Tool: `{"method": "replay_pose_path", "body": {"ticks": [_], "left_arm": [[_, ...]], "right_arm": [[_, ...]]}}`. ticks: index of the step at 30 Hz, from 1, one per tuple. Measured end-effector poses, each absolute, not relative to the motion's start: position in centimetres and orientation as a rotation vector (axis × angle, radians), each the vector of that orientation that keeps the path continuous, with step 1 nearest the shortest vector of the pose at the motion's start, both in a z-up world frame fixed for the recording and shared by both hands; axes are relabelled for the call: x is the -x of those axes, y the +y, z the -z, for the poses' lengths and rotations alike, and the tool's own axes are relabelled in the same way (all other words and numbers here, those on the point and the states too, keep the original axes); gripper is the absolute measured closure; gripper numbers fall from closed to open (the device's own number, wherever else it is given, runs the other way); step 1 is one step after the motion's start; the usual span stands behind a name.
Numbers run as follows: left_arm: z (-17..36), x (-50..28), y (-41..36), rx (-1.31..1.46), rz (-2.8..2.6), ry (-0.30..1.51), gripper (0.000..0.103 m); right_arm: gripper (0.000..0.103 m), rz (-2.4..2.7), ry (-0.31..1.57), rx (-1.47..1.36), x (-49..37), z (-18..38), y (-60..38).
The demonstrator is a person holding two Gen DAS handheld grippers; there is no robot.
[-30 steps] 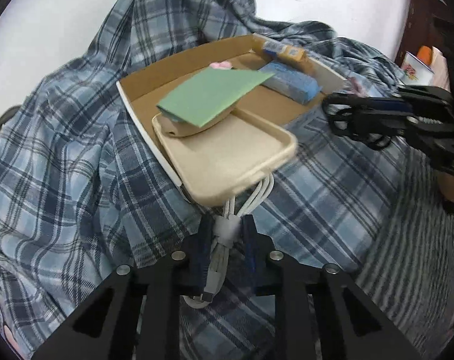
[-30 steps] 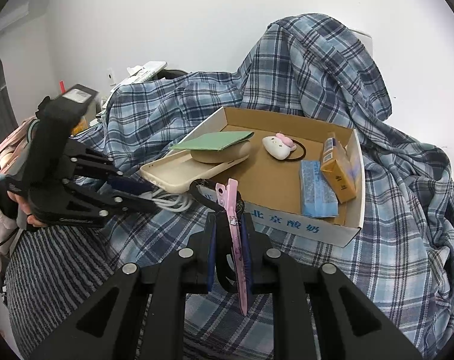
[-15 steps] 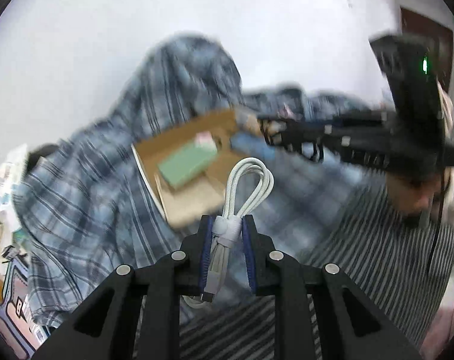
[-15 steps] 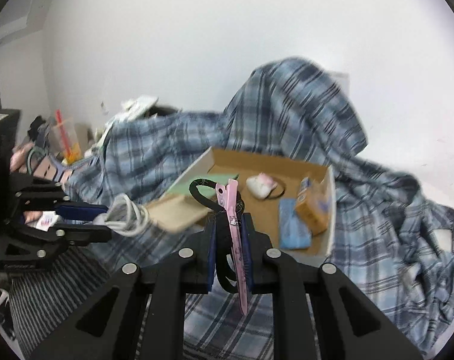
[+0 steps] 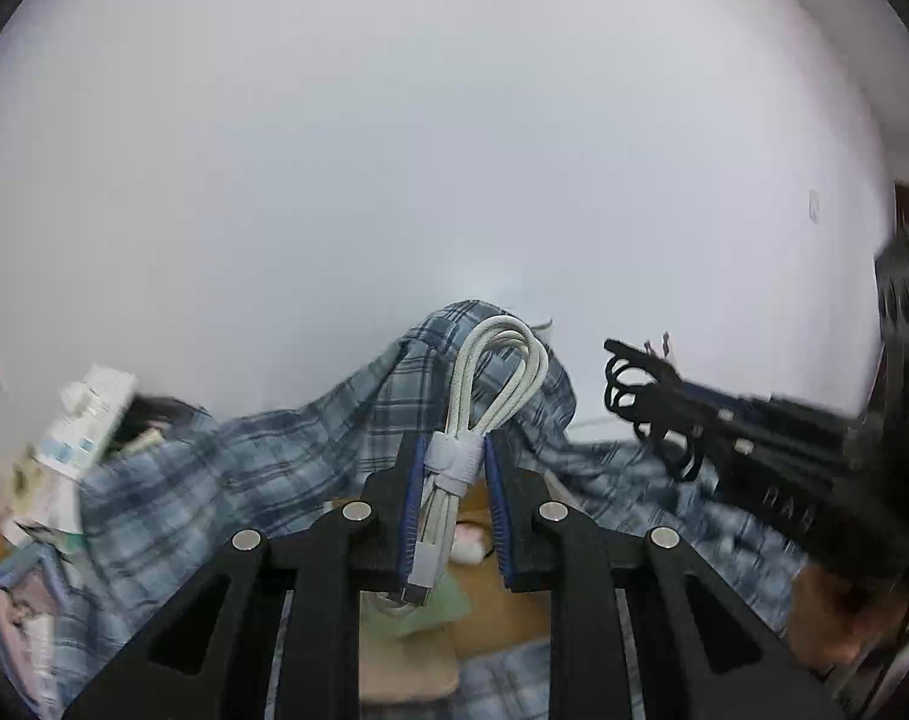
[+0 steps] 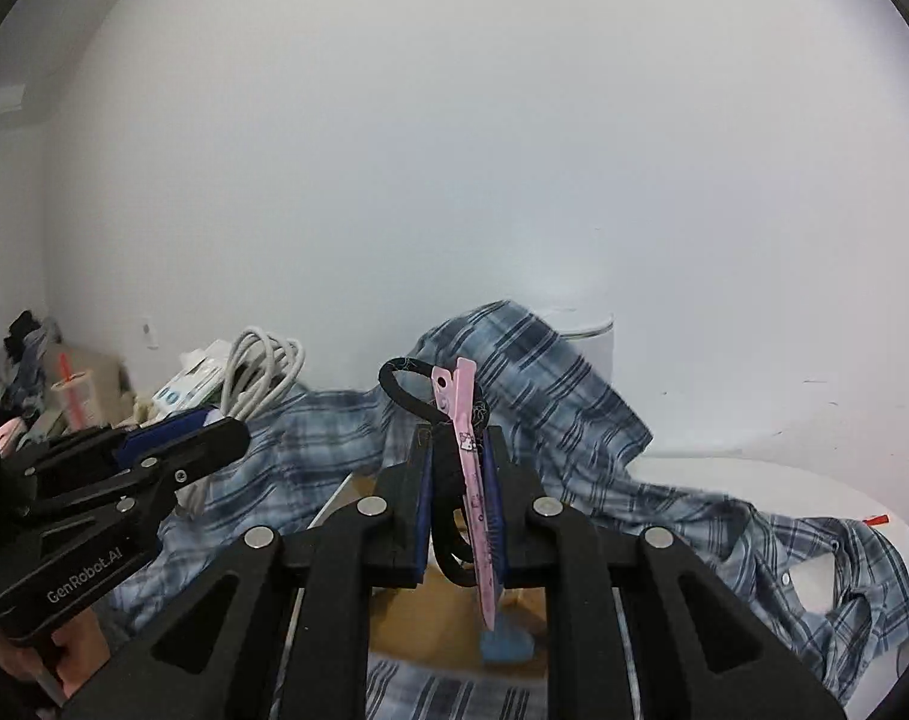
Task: Organize soft objects
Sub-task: 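Lift the clip and the white cable over the box with both grippers, then lower both items into the box and open both grippers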
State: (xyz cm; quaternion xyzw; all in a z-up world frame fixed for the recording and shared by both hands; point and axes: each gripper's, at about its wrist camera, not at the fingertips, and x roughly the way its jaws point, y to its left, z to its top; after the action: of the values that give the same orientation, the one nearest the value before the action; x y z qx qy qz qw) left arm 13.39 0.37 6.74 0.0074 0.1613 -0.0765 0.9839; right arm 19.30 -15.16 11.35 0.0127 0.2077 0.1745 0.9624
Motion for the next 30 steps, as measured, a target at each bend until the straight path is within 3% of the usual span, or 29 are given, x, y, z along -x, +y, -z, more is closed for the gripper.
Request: {"method": "replay_pose_path", "body": {"ticks": [5,14,25,27,28,29,30], "left_arm": [[-6.5,-16.9,0.6,0.066,0.134,0.346,0.081],[-0.7,-19.9,1.5,0.08,0.116,0.47,0.081],[2.3,-21.3,2.4,0.107,0.113,0.576,0.081],[2.3,-21.5,2.5,0.111,0.111,0.574,0.069],[2.3,-21.5,2.4,0.108,0.107,0.572,0.048],[2.1,-21.5,2.4,0.107,0.109,0.571,0.034],[2.1,-21.4,2.3,0.107,0.108,0.568,0.034]], "right_arm": [[0.089,-0.339,0.452,-0.028,-21.3,-8.8,-14.8],[0.089,-0.383,0.605,0.016,-23.3,-2.2,-14.2],[0.088,-0.424,0.688,-0.003,-24.1,-0.4,-13.9],[0.084,-0.419,0.689,0.002,-24.1,-0.4,-13.9],[0.082,-0.42,0.69,0.002,-24.1,-0.4,-13.9],[0.076,-0.421,0.692,0.0,-24.2,-0.4,-13.9],[0.072,-0.416,0.694,-0.004,-24.3,-0.4,-14.0]]}}
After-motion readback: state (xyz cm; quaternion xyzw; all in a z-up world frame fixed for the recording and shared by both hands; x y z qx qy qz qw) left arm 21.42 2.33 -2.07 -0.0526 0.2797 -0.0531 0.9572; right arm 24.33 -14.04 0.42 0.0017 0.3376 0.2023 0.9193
